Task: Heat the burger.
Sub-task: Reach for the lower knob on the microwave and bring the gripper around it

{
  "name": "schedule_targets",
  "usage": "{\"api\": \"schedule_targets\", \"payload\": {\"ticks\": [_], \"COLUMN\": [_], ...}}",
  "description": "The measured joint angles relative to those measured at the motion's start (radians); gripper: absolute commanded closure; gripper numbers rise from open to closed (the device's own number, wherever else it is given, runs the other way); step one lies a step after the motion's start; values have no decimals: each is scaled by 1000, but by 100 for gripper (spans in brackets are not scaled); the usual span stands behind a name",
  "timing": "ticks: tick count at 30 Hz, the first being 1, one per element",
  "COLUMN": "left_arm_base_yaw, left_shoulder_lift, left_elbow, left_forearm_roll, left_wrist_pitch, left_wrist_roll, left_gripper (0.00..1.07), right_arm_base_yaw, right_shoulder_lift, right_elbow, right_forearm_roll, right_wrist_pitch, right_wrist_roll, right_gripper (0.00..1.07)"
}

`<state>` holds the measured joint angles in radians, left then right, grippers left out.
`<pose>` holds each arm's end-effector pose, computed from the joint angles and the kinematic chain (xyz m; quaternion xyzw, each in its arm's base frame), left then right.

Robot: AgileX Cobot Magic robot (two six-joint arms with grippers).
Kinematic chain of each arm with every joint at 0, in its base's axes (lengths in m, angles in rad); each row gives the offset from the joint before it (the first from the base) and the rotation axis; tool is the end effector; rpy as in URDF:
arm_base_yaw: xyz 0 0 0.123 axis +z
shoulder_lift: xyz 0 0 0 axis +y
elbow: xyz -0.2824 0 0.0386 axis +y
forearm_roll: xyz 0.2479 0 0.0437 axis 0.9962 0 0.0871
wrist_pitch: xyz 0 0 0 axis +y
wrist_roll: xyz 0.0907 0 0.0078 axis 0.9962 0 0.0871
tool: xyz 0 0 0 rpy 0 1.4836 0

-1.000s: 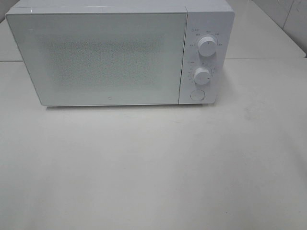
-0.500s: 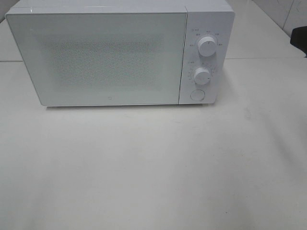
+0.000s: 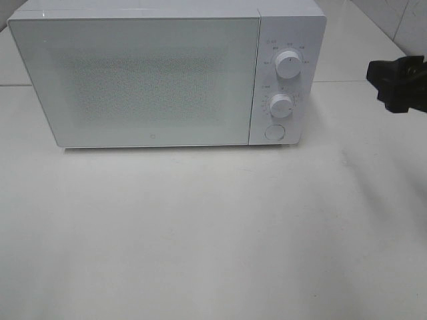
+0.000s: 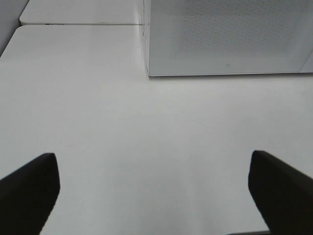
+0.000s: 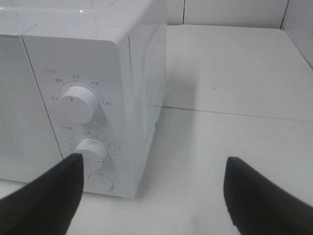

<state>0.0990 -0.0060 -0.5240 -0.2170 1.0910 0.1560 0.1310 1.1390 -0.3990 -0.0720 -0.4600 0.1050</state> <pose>-0.0092 -0.0184 0.2828 0.0316 0.8477 -0.0412 0.5279 0.2164 0.0314 0.2431 -0.0451 0.7709 0.0667 0.6319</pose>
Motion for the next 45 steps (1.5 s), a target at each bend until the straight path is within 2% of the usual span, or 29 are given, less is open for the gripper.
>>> {"api": "schedule_targets", "payload": {"ticks": [7,10,12,22,24,26,27,28,30,31,32,34,41,45], "left_arm_base_yaw": [0,0,0,0,0,0,0,0,0,0,0,0,0,0], "left_shoulder_lift": [0,0,0,0,0,0,0,0,0,0,0,0,0,0], "left_elbow": [0,0,0,0,0,0,0,0,0,0,0,0,0,0], "left_forearm_roll": [0,0,0,0,0,0,0,0,0,0,0,0,0,0], "left_wrist_pitch": [0,0,0,0,0,0,0,0,0,0,0,0,0,0], "left_wrist_roll": [0,0,0,0,0,0,0,0,0,0,0,0,0,0], "left_gripper": [9,9,9,9,9,9,9,9,9,9,9,9,9,9], "right_arm_base_yaw": [0,0,0,14,45,117,117,172,199,246,246,309,400,457], "right_shoulder_lift": [109,121,172,233,240,241,241,241,241,241,241,241,252,346], "right_elbow": [106,115,158,196,196,196,196,196,196,196,196,196,196,186], "right_forearm_roll": [104,120,185,298,329,413,413,478,515,577,577,660,741,785], "right_wrist_pitch": [-252,-284,-433,-531,-533,-535,-535,-546,-555,-579,-579,-618,-673,-711], "right_wrist_roll": [-81,-93,-140,-158,-160,-208,-208,-255,-284,-334,-334,-375,-392,-393], "right_gripper": [31,31,31,31,31,31,31,31,31,31,31,31,31,31]}}
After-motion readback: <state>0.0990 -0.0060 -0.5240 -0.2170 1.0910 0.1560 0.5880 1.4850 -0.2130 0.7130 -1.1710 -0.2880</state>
